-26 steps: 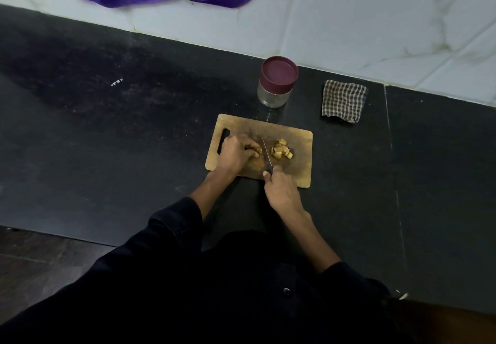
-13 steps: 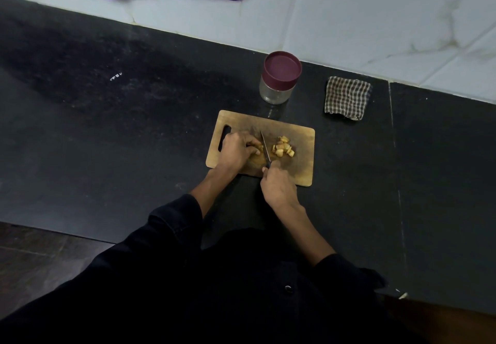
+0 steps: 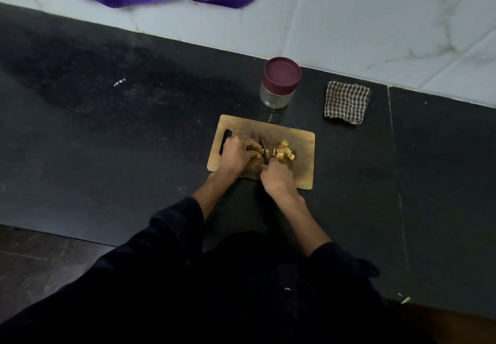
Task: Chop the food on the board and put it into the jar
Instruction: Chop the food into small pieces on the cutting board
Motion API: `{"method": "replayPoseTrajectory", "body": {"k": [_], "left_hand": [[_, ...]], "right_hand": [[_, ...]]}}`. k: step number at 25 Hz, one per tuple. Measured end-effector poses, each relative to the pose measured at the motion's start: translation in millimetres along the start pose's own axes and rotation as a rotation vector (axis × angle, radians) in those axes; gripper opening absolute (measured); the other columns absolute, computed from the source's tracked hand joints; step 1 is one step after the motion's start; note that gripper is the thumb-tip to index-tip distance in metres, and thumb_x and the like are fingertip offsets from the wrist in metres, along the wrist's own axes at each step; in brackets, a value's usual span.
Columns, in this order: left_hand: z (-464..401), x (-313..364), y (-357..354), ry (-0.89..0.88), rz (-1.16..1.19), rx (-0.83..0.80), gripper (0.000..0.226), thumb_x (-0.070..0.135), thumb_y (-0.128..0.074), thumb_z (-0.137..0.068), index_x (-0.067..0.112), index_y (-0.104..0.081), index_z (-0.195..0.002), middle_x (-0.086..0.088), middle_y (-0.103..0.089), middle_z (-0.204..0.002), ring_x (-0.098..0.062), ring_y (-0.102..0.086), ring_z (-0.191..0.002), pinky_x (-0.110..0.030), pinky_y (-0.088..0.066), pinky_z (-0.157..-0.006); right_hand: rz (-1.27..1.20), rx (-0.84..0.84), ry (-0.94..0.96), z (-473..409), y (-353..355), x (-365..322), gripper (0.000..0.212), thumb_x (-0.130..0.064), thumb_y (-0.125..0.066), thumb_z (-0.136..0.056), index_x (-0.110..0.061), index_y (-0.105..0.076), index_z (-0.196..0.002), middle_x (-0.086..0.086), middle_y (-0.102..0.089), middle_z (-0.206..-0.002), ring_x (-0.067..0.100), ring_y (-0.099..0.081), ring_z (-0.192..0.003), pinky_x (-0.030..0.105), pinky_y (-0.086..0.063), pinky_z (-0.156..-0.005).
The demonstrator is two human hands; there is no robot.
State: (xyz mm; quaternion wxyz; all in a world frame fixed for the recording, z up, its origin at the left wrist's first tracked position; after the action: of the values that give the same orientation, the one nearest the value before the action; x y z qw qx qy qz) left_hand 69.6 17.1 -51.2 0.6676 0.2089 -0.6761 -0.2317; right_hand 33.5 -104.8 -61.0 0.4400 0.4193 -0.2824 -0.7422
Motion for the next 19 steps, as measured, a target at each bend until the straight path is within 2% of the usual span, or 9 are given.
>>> {"method": "replayPoseTrajectory", "body": {"k": [4,8,19], "left_hand": [[0.4,-0.3,0.3,0.001,0.008,0.006,0.016,0.0,-0.075,-0.073,0.007,-0.075,-0.088,-0.004,-0.072,-0.095,-0.01,-0.066,-0.09,-0.022,-0.052,-0.087],[1.3,-1.0,-0.7,-0.021,0.012,0.005,0.017,0.0,-0.074,-0.074,0.007,-0.075,-0.089,-0.004,-0.072,-0.095,-0.009,-0.065,-0.089,-0.022,-0.052,-0.086],[2.9,0.1,-0.1,-0.022,0.003,0.001,0.018,-0.002,-0.07,-0.078,0.005,-0.073,-0.094,-0.005,-0.071,-0.101,-0.008,-0.063,-0.094,-0.018,-0.048,-0.09]], "right_hand": [[-0.087,0.03,-0.044,3.7,6.9,16.8,0.029,-0.029,-0.041,-0.104,-0.006,-0.053,-0.118,0.014,-0.063,-0.108,0.03,-0.064,-0.096,0.045,-0.054,-0.082],[-0.168,0.03,-0.033,8.1,17.1,24.8,0.029,-0.031,-0.04,-0.104,-0.008,-0.051,-0.118,0.006,-0.057,-0.097,0.027,-0.064,-0.09,0.049,-0.058,-0.078],[-0.134,0.025,0.062,17.1,0.7,12.4,0.025,-0.032,-0.042,-0.104,-0.011,-0.051,-0.113,0.007,-0.061,-0.095,0.024,-0.066,-0.082,0.046,-0.058,-0.073]]}}
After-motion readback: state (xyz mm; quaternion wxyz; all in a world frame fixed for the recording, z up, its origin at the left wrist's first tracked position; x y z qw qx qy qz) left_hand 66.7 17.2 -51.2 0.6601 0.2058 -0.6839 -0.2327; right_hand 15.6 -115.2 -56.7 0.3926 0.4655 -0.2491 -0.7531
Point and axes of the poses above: each hand's wrist, its own z-axis away from the middle knuckle, its own y-axis out of the back of the hand, x = y × z, the point moved 7 cm from there along -z, towards the middle knuckle
